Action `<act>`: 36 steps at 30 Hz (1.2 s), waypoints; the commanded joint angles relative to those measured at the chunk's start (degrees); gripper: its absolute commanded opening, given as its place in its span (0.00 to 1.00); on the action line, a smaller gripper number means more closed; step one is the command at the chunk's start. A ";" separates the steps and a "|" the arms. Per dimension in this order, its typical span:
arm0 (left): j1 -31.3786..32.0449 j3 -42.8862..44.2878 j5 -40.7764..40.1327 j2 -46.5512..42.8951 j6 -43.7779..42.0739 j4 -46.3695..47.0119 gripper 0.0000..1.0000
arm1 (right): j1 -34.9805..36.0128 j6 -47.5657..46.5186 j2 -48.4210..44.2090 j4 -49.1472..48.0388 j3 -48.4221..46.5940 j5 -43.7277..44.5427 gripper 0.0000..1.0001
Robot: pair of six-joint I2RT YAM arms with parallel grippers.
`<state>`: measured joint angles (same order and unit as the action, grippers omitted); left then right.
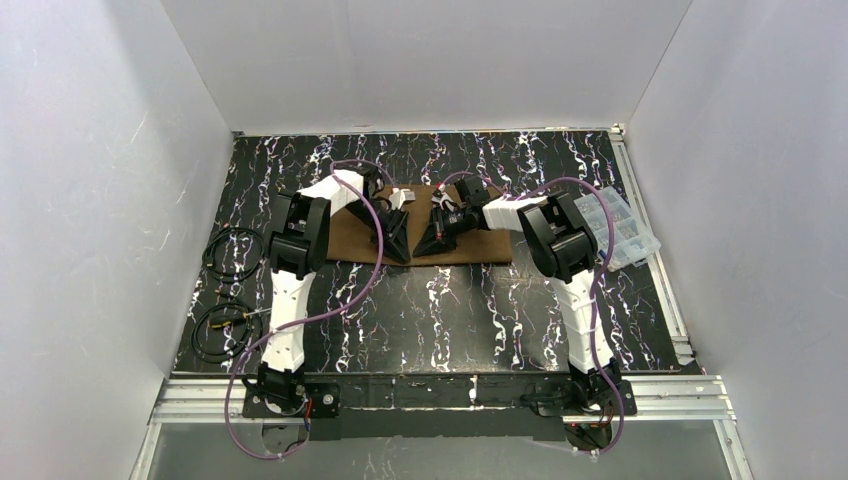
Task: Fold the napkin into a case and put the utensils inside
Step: Smooth out the rectangle-folded napkin at the center of the board.
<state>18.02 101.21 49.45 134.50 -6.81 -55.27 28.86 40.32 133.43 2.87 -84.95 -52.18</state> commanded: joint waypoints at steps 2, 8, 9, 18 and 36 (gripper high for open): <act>-0.57 -2.59 -4.19 -1.03 -2.36 -2.79 0.26 | -0.83 -2.57 0.17 3.87 1.95 9.27 0.06; -4.20 0.80 -6.17 1.29 -4.53 -7.83 0.27 | -1.05 -4.37 -0.75 6.19 2.08 11.17 0.05; -4.90 1.08 -6.58 1.29 -4.85 -8.17 0.27 | -1.11 -4.54 -0.89 6.38 2.02 11.31 0.05; -13.09 3.65 -5.57 4.99 -5.71 -14.73 0.27 | -1.24 -5.07 -1.44 6.85 2.64 12.12 0.04; -23.59 2.58 -23.50 -1.39 -16.17 -17.68 0.26 | -0.91 -4.56 -1.10 6.42 1.72 11.25 0.04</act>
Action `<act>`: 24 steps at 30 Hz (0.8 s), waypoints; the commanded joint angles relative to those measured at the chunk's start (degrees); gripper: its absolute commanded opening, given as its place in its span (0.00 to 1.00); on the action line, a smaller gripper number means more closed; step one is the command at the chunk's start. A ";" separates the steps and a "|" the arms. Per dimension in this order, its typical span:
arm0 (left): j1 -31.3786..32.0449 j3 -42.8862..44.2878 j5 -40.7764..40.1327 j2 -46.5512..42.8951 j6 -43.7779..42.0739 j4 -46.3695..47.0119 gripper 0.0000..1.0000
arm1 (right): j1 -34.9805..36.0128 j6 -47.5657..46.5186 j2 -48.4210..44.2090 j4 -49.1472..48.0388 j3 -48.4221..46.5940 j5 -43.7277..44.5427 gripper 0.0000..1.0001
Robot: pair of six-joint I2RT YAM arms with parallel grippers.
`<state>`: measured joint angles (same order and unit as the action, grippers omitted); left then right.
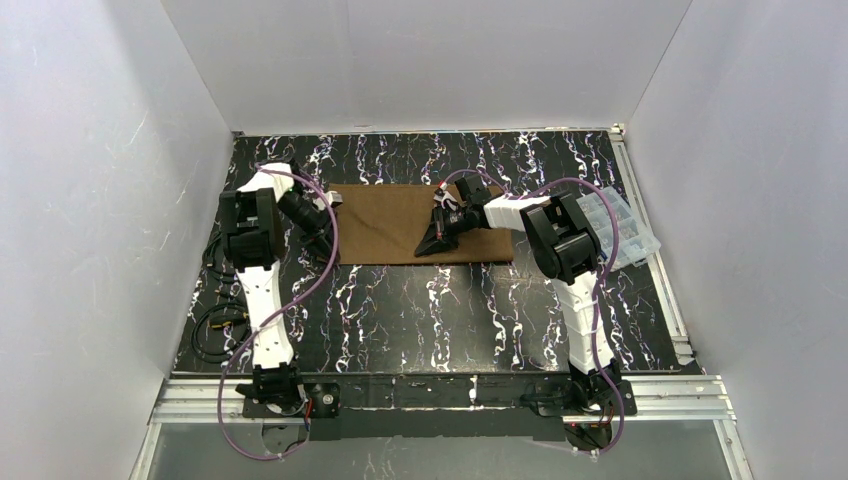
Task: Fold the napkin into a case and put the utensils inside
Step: Smooth out the rectangle-folded napkin at the center of the board.
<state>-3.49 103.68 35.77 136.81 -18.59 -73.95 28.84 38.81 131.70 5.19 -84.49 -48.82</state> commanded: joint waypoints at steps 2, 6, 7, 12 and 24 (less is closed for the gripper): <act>-3.00 0.16 -11.07 -3.92 -4.98 1.06 0.26 | -0.85 -3.12 0.49 4.09 1.45 7.86 0.04; -4.76 0.59 -12.54 -3.97 -6.05 0.78 0.25 | -0.53 -3.04 0.33 4.04 1.67 7.84 0.04; -4.96 0.71 -13.02 -4.05 -6.36 0.75 0.25 | -0.41 -3.05 0.32 3.97 1.76 7.84 0.04; -5.39 1.22 -15.83 -6.10 -7.73 0.71 0.25 | -0.04 -2.79 0.05 3.79 1.75 7.69 0.04; 1.70 8.38 -7.92 -14.36 -4.57 -3.39 0.20 | 0.42 -0.23 -4.99 1.19 0.34 6.24 0.20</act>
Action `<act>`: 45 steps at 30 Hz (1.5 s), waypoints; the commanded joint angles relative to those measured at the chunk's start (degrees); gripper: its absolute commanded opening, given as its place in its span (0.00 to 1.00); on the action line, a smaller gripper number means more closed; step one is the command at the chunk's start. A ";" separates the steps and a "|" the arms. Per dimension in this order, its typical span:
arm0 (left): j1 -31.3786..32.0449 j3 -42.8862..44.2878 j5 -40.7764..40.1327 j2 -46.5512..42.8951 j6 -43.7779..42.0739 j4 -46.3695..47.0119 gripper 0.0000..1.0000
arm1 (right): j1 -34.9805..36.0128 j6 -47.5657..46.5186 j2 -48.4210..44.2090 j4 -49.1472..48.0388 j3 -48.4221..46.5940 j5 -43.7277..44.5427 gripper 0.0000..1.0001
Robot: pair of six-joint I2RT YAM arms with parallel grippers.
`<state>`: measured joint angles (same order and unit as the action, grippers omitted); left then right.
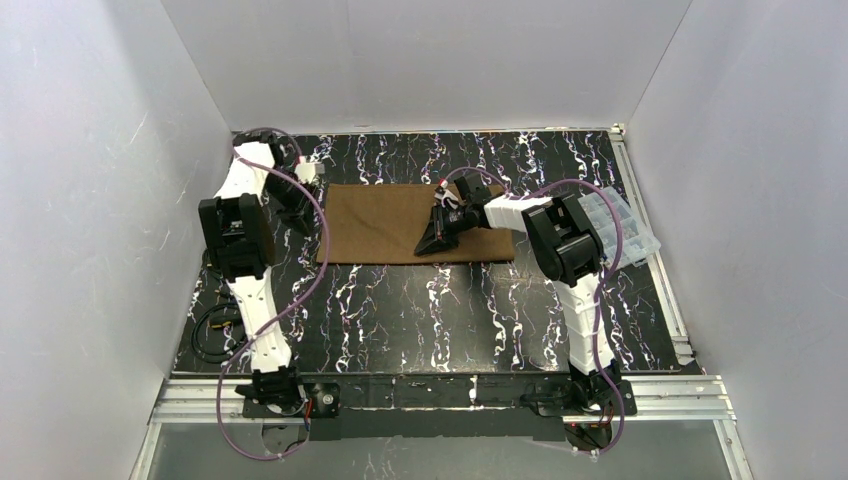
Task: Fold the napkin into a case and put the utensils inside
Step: Smooth out the rectangle-folded napkin at the center of the board.
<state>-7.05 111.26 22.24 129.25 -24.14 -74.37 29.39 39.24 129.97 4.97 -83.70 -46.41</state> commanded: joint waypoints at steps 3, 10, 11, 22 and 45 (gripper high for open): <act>9.82 -3.63 6.38 -5.76 2.09 -0.08 0.21 | -0.15 0.44 -4.05 0.93 -1.96 2.84 0.24; 11.34 -8.42 2.79 0.46 3.50 7.11 0.17 | 0.30 0.87 -4.16 0.65 -2.28 -2.93 0.25; 11.40 -9.20 2.04 0.47 3.41 8.05 0.16 | 0.33 0.39 -3.97 1.28 -2.13 -3.56 0.25; 12.11 -15.56 -7.82 -0.78 1.20 15.35 0.14 | 0.36 -2.48 -3.05 3.76 0.88 -8.52 0.26; 13.46 -18.18 -10.05 -2.48 -0.55 19.08 0.13 | -6.92 -13.31 -4.81 16.10 7.89 -4.12 0.18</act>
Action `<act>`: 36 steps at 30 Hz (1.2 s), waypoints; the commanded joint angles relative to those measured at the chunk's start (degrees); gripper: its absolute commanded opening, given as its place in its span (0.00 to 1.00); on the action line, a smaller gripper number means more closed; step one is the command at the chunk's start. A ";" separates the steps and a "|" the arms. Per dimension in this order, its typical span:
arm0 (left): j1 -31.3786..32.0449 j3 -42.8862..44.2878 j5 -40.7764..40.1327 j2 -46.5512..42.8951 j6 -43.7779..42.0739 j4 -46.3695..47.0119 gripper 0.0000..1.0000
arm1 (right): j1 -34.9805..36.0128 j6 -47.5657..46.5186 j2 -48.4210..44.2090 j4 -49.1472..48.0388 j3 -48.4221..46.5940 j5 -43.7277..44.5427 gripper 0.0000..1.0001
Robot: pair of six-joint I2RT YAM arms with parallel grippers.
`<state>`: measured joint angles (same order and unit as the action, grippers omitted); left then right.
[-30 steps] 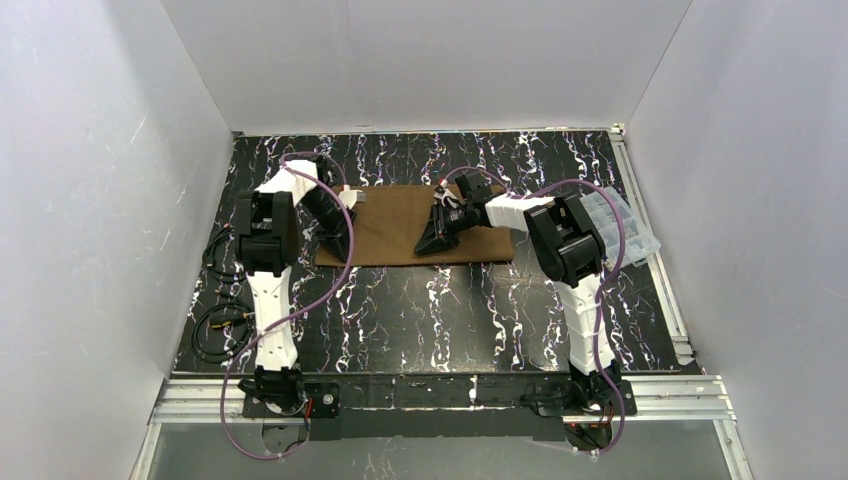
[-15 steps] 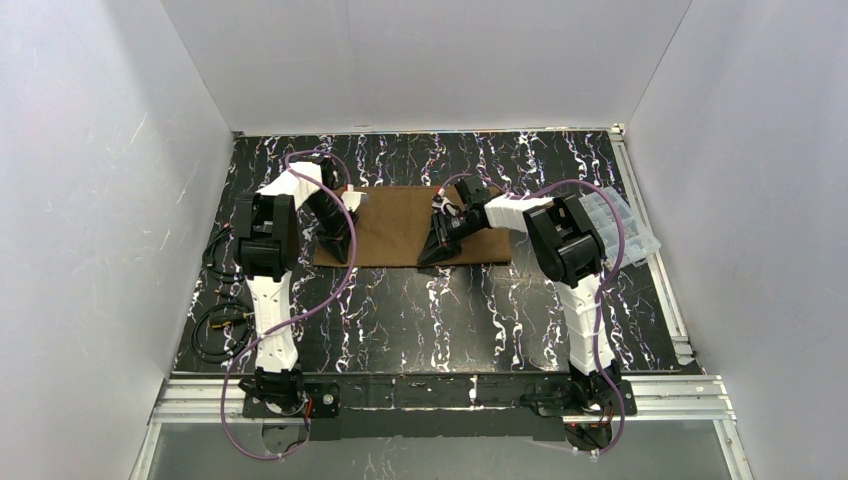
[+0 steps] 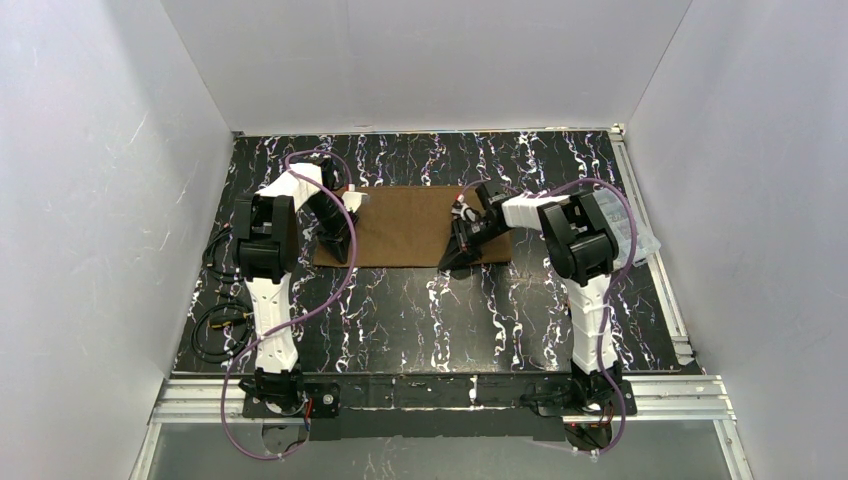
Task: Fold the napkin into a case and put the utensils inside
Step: Smooth out the rectangle-folded napkin at the center of the board.
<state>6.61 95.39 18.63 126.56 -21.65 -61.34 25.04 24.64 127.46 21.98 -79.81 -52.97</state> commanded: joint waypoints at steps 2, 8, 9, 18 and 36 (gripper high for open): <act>-0.20 -2.39 -6.49 -0.04 -3.12 6.22 0.13 | -3.86 1.33 -2.92 -1.24 5.93 2.42 0.17; -0.20 -3.41 -7.26 -0.35 -4.15 6.94 0.12 | -9.51 -1.95 -5.45 3.40 9.45 6.52 0.16; -0.20 -3.54 -7.22 -0.43 -4.37 6.94 0.12 | -10.59 -2.70 -5.80 4.50 9.80 7.36 0.15; -0.19 -2.94 -7.55 -1.07 -5.41 6.81 0.10 | -19.16 -4.84 -10.55 8.74 14.29 16.96 0.15; 1.01 -2.30 -7.30 -1.35 -5.63 6.60 0.10 | -22.79 -5.32 -19.72 15.88 11.24 35.81 0.26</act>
<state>7.60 93.76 17.12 125.05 -24.95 -59.81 3.68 21.15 109.62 35.31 -66.96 -26.92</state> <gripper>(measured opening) 0.101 0.230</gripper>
